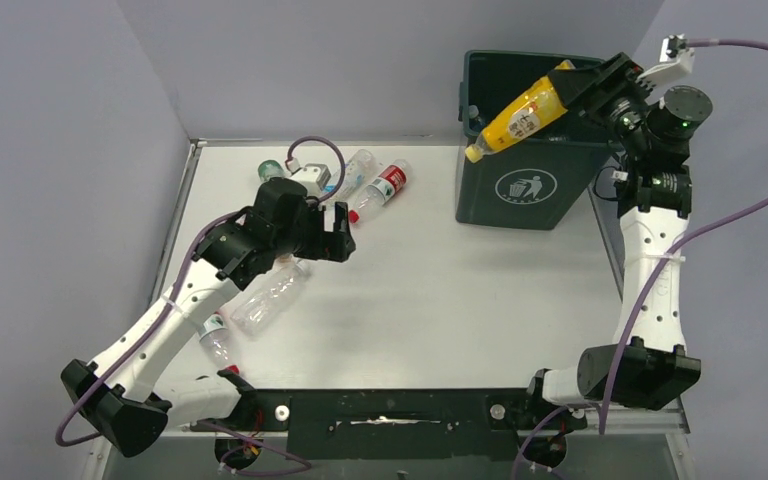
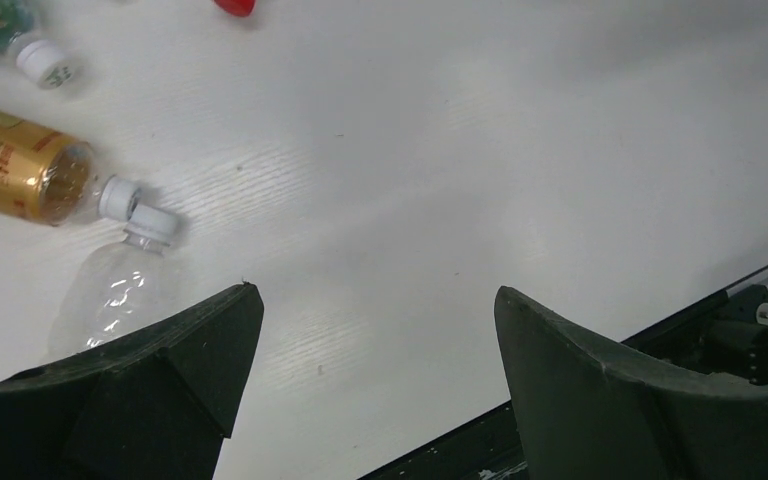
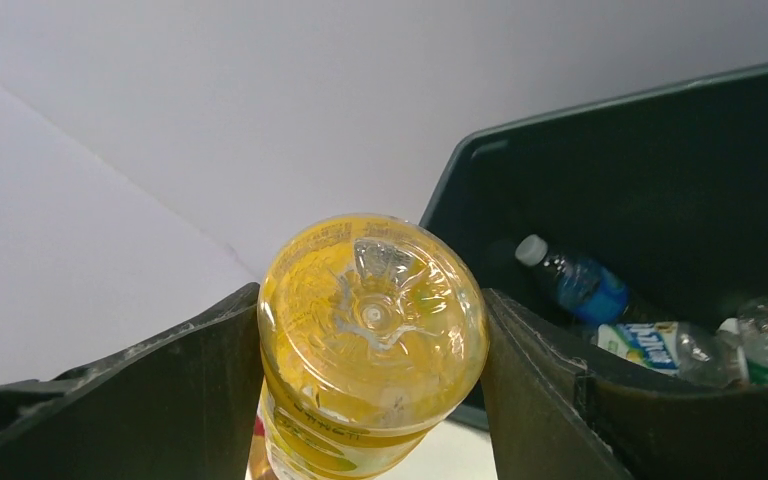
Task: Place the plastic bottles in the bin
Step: Place the plastic bottle in the trash bin.
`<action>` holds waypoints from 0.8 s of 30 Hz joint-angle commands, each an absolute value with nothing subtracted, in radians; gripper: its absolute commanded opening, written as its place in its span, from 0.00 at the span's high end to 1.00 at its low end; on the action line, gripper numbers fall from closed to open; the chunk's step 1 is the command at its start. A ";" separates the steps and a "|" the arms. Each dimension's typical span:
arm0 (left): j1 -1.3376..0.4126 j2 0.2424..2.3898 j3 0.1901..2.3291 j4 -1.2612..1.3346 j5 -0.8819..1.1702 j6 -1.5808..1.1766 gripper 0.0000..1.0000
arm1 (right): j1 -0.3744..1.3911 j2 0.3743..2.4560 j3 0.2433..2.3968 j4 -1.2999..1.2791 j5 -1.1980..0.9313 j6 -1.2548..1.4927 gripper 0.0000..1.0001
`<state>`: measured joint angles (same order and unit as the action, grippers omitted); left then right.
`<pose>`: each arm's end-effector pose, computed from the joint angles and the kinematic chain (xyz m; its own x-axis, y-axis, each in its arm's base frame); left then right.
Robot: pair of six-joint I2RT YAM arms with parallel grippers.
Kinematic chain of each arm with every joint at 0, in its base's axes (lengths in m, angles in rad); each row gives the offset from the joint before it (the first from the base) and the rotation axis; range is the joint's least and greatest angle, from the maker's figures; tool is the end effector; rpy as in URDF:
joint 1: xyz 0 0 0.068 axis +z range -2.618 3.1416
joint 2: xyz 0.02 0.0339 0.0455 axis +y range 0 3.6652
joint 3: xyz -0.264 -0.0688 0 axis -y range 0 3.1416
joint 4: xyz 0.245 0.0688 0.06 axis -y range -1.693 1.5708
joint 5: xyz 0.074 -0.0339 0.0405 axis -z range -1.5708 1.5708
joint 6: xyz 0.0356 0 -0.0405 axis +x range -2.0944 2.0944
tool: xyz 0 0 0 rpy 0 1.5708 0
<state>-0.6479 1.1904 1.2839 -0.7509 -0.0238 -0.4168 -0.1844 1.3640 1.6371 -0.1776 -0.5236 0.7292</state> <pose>0.1975 -0.1484 0.3743 -0.6837 0.0099 -0.7297 0.3407 0.8886 -0.3072 0.2882 -0.0357 0.5057 -0.1503 0.6150 -0.7741 -0.3089 0.7146 0.6277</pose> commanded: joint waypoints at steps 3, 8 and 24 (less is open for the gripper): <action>-0.563 1.135 1.270 -0.821 -0.094 -0.428 0.12 | -0.286 1.400 1.677 0.056 -0.566 0.838 0.50; -0.510 1.124 1.257 -0.843 -0.120 -0.421 0.10 | -0.355 1.439 1.654 0.180 -0.570 0.920 0.50; -0.332 1.180 1.183 -0.879 -0.147 -0.407 0.07 | -0.380 1.638 1.762 0.087 -0.573 0.854 0.07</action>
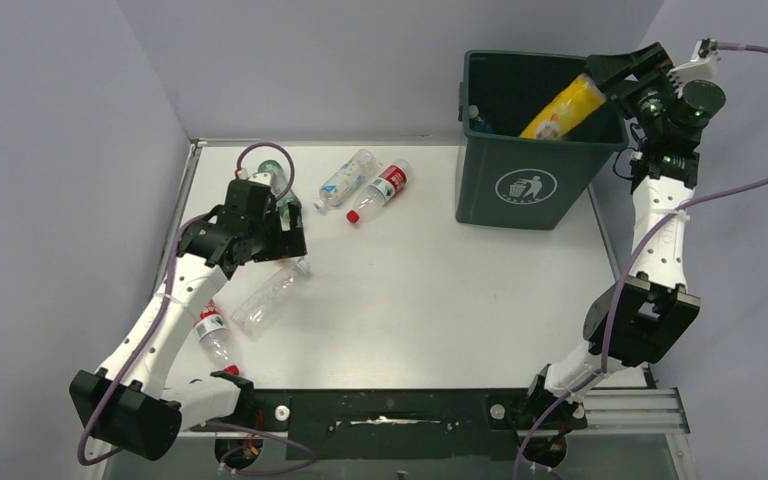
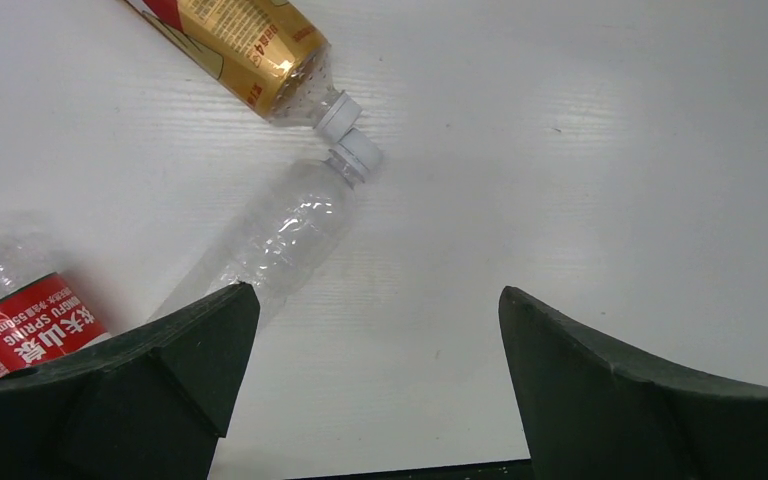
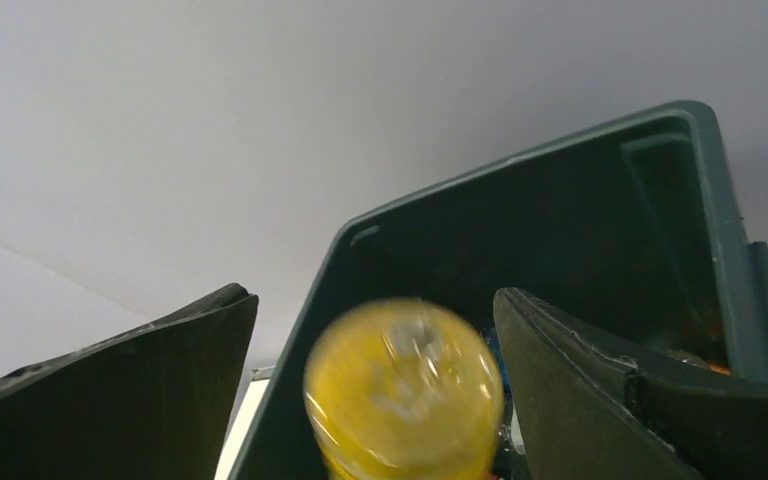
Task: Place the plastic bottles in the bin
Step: Place the plastic bottle in the trash bin.
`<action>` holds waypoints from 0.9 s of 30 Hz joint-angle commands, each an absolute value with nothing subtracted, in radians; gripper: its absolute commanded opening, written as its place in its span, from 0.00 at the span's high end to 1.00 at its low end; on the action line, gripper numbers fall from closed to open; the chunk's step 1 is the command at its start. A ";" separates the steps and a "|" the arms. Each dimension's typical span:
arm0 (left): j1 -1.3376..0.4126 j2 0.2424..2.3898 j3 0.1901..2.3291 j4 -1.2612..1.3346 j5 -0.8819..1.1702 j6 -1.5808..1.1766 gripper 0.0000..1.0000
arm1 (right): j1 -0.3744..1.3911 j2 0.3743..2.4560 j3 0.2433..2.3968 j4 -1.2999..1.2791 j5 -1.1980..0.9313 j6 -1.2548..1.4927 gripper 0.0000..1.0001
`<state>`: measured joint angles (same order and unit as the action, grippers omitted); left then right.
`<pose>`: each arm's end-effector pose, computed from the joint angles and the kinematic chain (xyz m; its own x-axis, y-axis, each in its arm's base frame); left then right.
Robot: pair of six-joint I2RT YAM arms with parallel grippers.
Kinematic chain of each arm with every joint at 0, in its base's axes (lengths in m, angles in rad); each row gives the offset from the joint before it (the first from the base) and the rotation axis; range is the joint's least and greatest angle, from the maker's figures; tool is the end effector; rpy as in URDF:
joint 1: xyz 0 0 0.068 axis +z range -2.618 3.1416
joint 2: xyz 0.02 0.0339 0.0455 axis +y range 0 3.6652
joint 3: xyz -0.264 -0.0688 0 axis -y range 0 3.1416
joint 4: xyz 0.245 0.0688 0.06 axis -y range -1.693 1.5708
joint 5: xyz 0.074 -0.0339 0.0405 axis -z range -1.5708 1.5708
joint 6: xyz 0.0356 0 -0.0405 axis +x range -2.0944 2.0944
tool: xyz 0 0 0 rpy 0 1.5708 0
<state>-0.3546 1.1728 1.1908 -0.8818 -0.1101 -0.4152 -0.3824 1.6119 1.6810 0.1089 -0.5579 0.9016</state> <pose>0.2195 -0.0771 0.3381 -0.7646 -0.1444 -0.6281 -0.0331 0.9821 -0.1856 0.3537 -0.1220 0.4725 -0.0290 0.7288 -0.6841 -0.2323 0.6607 0.7138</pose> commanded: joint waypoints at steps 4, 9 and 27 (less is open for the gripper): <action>-0.307 1.211 1.160 -0.863 -0.155 -0.385 0.07 | -0.380 1.664 1.803 0.018 -0.589 0.829 0.01; -0.301 1.277 1.119 -0.829 -0.113 -0.337 0.06 | -0.372 1.598 1.798 -0.050 -0.607 0.793 0.01; -0.273 1.456 1.119 -0.683 -0.176 -0.313 0.02 | -0.107 1.043 1.176 -0.147 -0.576 0.711 0.02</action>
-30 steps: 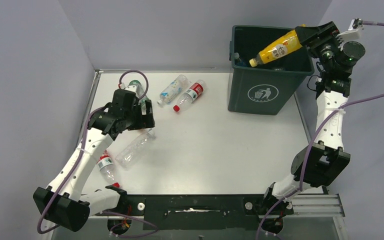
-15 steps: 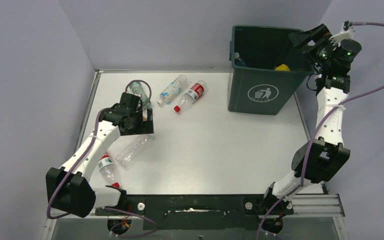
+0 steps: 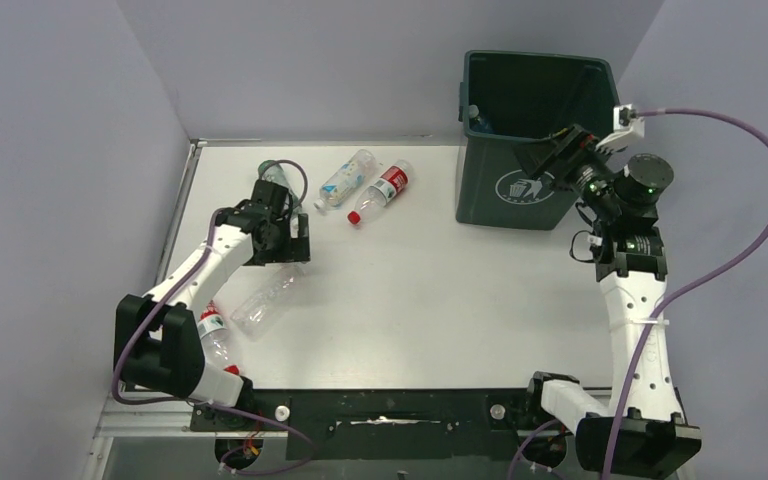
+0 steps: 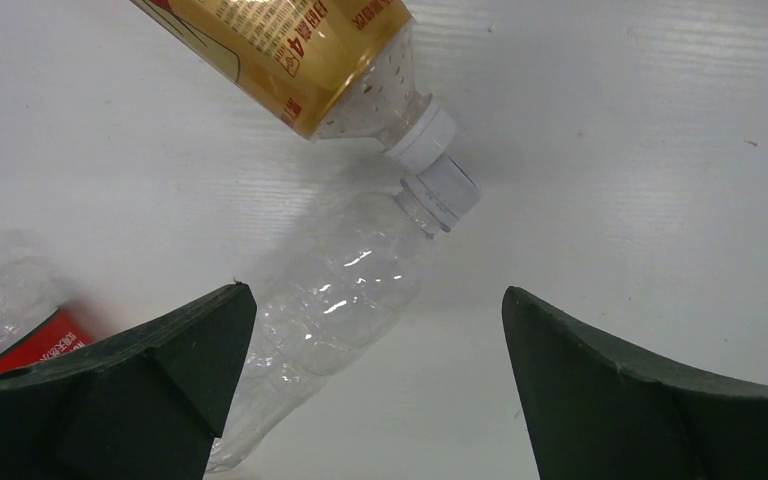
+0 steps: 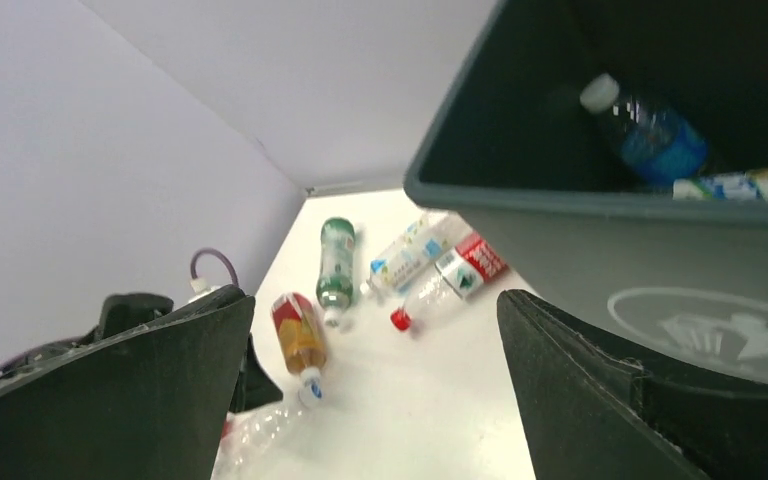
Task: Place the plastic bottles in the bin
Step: Place the plastic bottle in the trash bin.
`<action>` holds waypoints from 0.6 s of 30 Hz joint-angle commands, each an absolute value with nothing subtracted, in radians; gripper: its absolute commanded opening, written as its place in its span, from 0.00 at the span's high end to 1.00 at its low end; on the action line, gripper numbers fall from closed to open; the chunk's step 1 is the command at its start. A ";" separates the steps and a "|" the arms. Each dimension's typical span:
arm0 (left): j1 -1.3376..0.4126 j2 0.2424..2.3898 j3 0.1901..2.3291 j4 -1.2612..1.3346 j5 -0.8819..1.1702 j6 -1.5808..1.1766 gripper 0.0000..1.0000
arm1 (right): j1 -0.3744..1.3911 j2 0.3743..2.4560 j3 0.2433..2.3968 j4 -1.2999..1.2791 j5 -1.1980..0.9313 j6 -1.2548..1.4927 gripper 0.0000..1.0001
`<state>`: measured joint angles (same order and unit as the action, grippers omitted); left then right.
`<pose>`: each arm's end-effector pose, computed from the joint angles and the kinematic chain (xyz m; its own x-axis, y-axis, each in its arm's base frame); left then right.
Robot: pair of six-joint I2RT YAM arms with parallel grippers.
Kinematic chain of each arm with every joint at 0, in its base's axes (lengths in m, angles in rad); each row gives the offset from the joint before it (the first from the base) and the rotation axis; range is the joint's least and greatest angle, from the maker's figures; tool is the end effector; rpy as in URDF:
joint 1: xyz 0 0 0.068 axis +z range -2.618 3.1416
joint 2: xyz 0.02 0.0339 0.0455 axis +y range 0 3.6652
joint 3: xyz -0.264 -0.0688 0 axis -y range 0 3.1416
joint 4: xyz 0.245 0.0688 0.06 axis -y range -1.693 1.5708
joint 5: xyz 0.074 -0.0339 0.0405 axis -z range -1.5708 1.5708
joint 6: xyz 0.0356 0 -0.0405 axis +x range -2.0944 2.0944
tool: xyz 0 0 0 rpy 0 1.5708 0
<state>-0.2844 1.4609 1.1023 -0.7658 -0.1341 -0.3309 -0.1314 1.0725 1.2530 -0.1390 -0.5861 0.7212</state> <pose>0.2784 -0.0764 0.2475 -0.8912 -0.0749 -0.4475 -0.0707 0.9972 -0.0262 0.2283 -0.0103 0.4527 -0.2588 0.5891 -0.7655 -0.3566 0.6782 0.6425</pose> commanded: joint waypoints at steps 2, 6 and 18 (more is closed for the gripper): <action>-0.271 1.464 1.108 -0.673 -0.182 -0.310 0.02 | -0.097 1.020 1.153 -0.169 -0.572 0.699 0.02; -0.272 1.486 1.077 -0.650 -0.174 -0.305 0.02 | -0.087 0.979 1.126 -0.203 -0.571 0.684 0.02; -0.274 1.545 1.020 -0.587 -0.136 -0.335 0.02 | -0.086 0.903 1.040 -0.214 -0.564 0.688 0.02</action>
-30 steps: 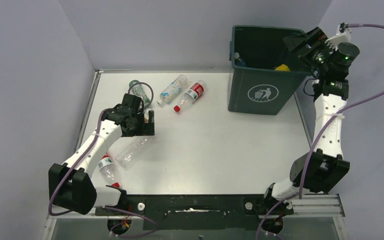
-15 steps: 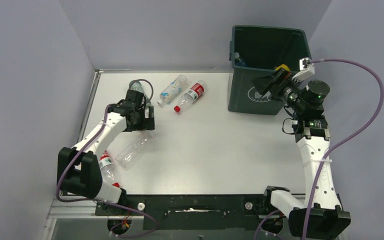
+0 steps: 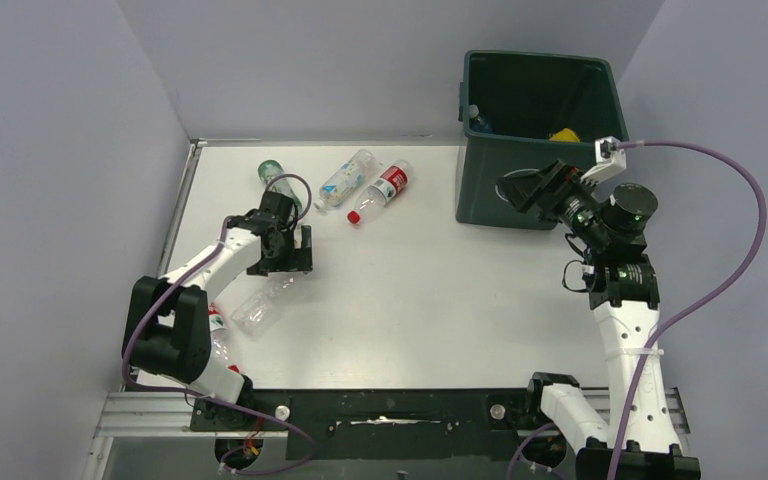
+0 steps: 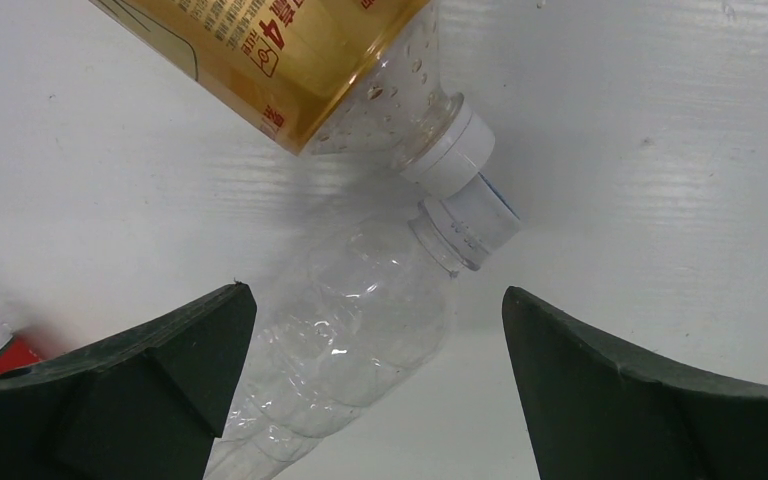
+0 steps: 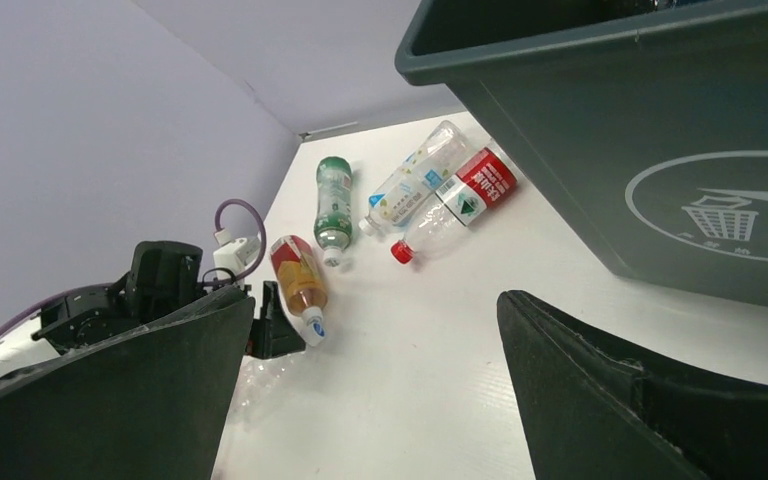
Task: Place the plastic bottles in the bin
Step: Pick up the plastic bottle at the center of the board.
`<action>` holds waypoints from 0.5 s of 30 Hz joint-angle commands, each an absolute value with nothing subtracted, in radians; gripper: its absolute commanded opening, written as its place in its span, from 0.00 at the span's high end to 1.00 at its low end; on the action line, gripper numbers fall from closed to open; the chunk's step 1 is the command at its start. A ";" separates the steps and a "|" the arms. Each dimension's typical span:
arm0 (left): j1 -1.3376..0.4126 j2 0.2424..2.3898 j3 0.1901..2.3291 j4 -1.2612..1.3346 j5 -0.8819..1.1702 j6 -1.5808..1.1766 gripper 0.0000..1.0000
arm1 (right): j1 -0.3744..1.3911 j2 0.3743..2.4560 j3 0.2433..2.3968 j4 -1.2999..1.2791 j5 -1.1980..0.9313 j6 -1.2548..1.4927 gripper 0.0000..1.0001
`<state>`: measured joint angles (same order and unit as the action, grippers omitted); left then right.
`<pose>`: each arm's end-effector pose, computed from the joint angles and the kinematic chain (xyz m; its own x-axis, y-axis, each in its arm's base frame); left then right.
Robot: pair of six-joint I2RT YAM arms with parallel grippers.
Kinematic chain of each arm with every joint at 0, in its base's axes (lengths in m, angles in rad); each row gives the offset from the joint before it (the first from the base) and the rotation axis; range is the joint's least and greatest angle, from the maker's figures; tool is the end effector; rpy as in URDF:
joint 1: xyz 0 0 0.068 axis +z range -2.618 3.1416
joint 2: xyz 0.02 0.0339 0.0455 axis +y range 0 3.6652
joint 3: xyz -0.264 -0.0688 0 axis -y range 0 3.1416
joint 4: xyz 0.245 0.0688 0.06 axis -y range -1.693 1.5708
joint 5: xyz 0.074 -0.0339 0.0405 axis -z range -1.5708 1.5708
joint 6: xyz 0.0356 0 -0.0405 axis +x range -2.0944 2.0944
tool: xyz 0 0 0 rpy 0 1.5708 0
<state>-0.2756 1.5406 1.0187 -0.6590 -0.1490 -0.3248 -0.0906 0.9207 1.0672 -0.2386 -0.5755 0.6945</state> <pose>0.2861 -0.0754 0.2062 -0.9121 -0.0700 -0.4040 -0.0804 0.9967 0.0088 0.1982 0.0014 0.4092 -0.3672 0.5725 -0.7331 -0.2978 0.6743 0.6757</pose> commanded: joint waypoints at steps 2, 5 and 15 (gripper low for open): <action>-0.279 1.552 1.011 -0.580 -0.129 -0.340 0.02 | -0.086 0.897 1.030 -0.213 -0.563 0.689 0.02; -0.295 1.549 0.996 -0.571 -0.114 -0.358 0.02 | -0.084 0.891 1.022 -0.215 -0.563 0.687 0.02; -0.392 1.533 0.918 -0.539 -0.136 -0.427 0.02 | -0.085 0.883 0.996 -0.203 -0.569 0.703 0.02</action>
<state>-0.3569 1.5524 0.9264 -0.5865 -0.1242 -0.3836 -0.0906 0.9035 0.9974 -0.2440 -0.5694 0.6960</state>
